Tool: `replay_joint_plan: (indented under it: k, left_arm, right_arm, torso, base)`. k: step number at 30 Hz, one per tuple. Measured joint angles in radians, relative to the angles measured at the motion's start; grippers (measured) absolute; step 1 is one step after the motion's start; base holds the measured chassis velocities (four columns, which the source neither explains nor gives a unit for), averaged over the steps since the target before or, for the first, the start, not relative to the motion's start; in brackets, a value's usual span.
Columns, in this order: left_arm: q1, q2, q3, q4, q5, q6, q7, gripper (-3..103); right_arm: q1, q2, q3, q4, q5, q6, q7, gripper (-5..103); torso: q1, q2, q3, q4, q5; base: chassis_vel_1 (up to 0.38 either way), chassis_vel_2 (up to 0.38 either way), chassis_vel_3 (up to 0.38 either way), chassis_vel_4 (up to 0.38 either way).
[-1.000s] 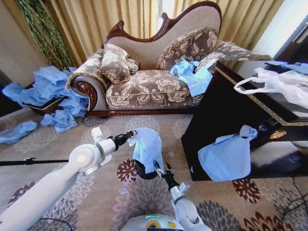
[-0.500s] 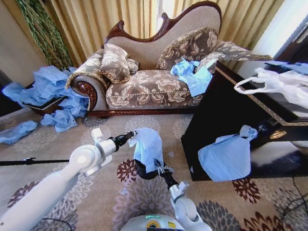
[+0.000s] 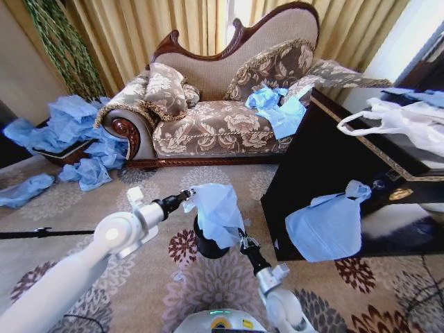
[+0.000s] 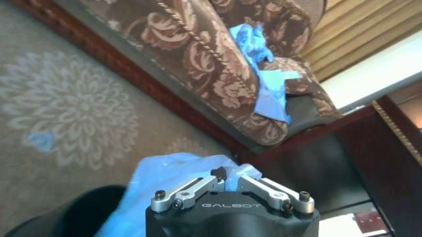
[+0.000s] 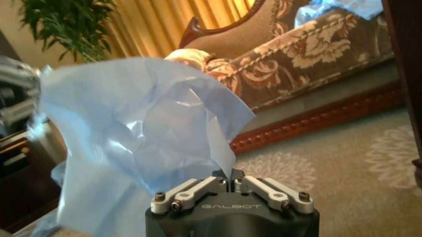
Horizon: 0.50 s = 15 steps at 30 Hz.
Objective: Place a garbage bag over the trash bin.
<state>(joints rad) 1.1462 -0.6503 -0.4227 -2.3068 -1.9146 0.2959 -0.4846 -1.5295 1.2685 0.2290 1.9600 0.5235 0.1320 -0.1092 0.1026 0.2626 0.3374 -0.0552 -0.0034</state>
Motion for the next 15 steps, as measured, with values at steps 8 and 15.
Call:
replay_joint_plan:
  k: [8,15]
  left_arm:
    - [0.073,0.037,-0.064,-0.047,-0.052,0.019,-0.053,0]
    - [0.042,0.084,-0.024,-0.047,-0.170,0.116,-0.212,0]
  right_arm:
    - [-0.113,-0.016,0.010,0.094,-0.009,0.002,-0.018,0]
    - [-0.117,-0.089,0.020,0.182,0.078,-0.084,0.025,0]
  torso:
    - [0.000,0.000,0.000,-0.0007,-0.0003]
    - [0.000,0.000,0.000,-0.0003,-0.0001]
  base:
    - [0.000,0.000,0.000,0.000]
    - [0.000,0.000,0.000,0.000]
